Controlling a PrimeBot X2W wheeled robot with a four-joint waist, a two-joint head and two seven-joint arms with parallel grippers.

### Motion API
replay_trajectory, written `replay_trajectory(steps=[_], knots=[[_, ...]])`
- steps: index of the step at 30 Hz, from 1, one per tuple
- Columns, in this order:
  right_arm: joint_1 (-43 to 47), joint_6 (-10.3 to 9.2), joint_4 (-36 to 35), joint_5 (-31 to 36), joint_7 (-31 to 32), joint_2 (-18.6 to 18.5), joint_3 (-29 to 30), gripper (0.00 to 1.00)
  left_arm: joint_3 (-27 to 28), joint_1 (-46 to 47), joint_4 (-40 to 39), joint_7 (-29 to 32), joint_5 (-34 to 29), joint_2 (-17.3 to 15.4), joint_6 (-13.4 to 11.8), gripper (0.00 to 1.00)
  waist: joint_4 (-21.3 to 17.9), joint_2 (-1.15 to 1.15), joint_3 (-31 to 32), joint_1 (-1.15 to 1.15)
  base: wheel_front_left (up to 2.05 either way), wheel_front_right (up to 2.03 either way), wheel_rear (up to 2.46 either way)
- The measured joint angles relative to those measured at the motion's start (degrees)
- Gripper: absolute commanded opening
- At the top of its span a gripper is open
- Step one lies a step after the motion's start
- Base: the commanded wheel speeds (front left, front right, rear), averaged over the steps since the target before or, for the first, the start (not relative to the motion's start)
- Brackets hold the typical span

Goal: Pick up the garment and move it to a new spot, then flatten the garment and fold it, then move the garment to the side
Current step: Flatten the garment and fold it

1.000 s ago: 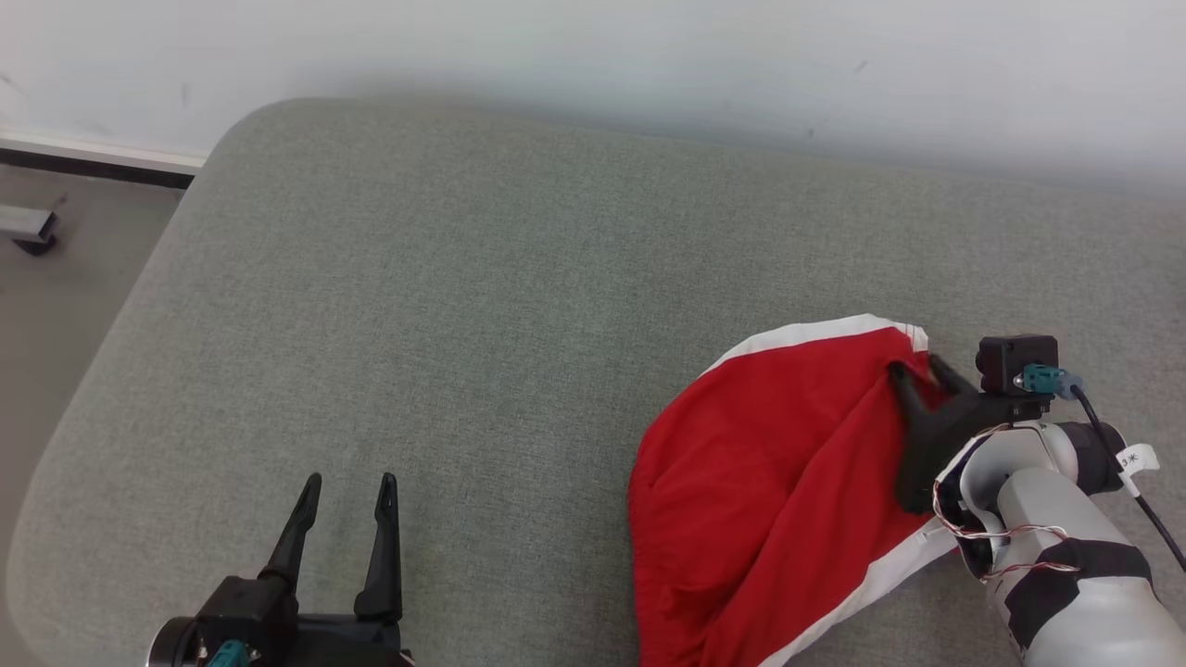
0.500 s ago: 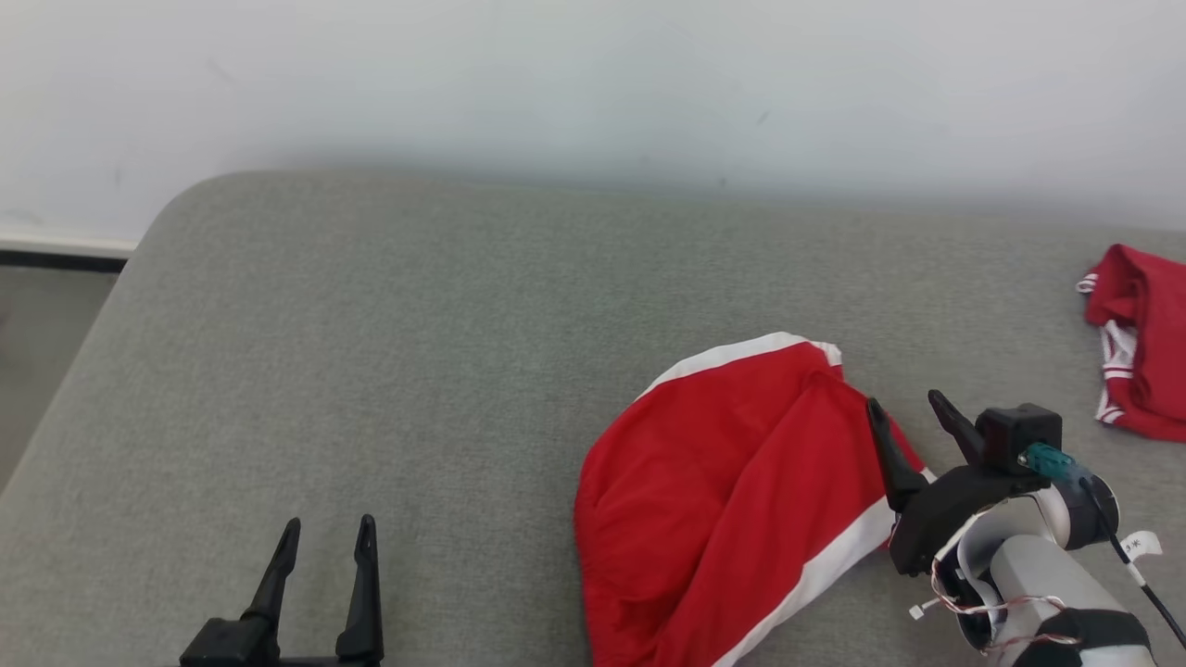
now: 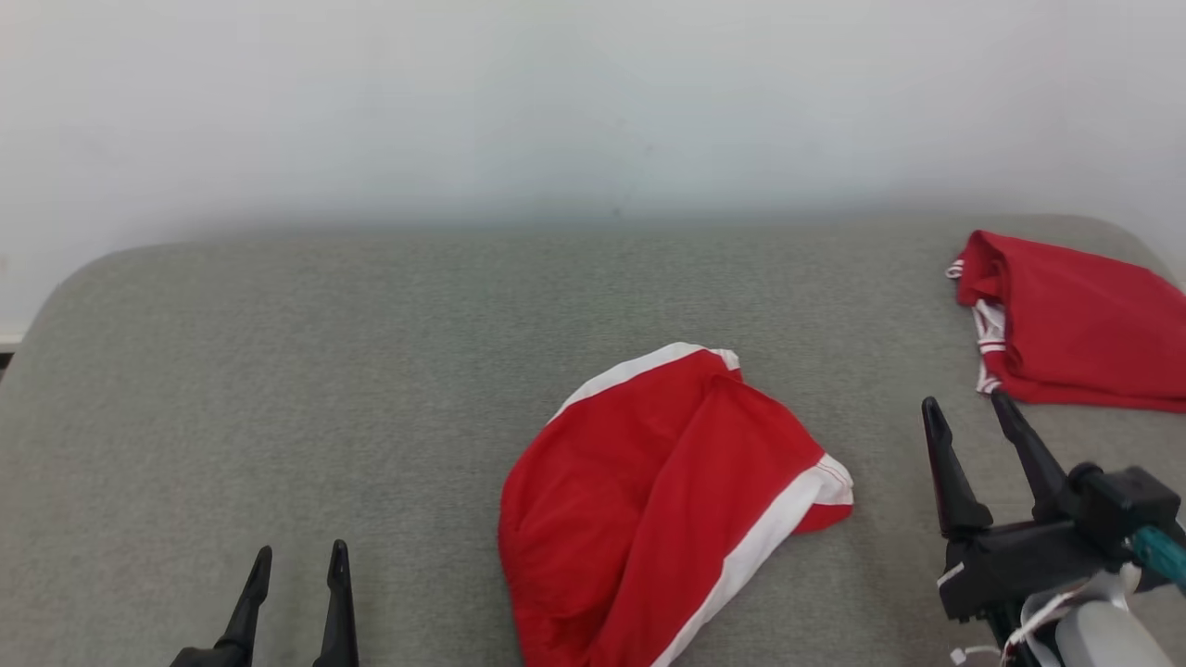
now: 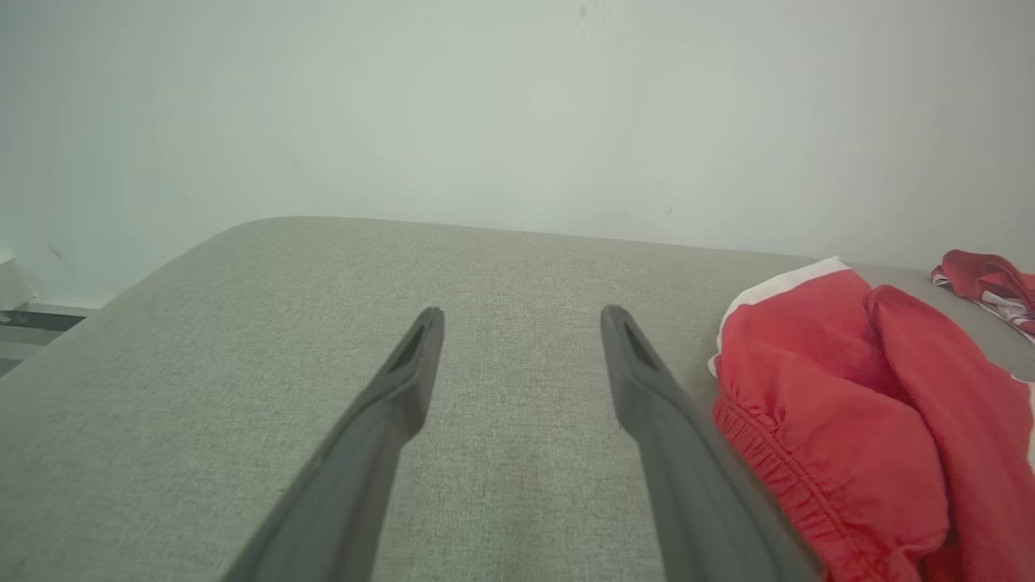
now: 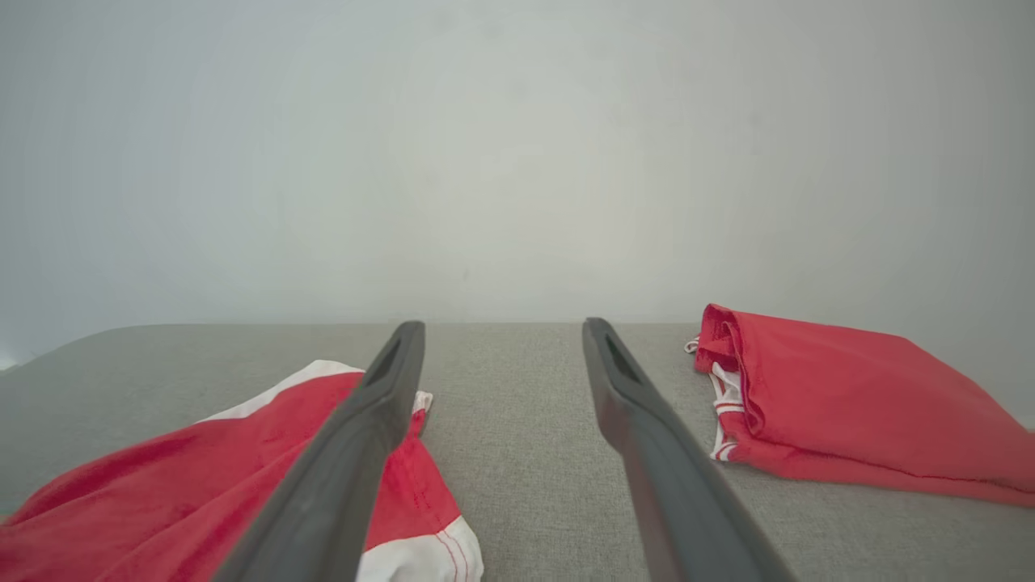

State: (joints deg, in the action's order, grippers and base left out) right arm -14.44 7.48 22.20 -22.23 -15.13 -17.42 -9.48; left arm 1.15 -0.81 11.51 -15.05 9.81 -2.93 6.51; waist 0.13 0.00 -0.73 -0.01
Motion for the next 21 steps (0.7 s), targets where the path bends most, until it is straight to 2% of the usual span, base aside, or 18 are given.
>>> replay_trajectory(steps=[3, 11, 21], knots=[[4.8, 0.0, -6.8, 1.2, 0.0, 1.6, 1.7, 1.0, 0.5, -0.3, 0.0, 0.0, -0.2, 0.0, 0.1, 1.0, -2.0, 0.0, 0.3, 0.0, 0.0, 0.0, 0.0], [12.6, 0.0, -16.0, 3.3, 0.0, 4.7, 4.3, 1.0, 0.6, -0.6, 0.1, 0.0, -0.6, -0.1, 0.2, 1.0, -4.2, 0.0, 0.8, 0.0, 0.0, 0.0, 0.0], [18.7, 0.0, -19.3, 5.2, 0.0, 8.4, 5.9, 1.0, -1.4, -1.4, 1.2, 0.0, -1.2, -0.4, 0.6, 1.0, -3.3, 0.0, 1.2, 0.01, 0.0, 0.0, 0.0]])
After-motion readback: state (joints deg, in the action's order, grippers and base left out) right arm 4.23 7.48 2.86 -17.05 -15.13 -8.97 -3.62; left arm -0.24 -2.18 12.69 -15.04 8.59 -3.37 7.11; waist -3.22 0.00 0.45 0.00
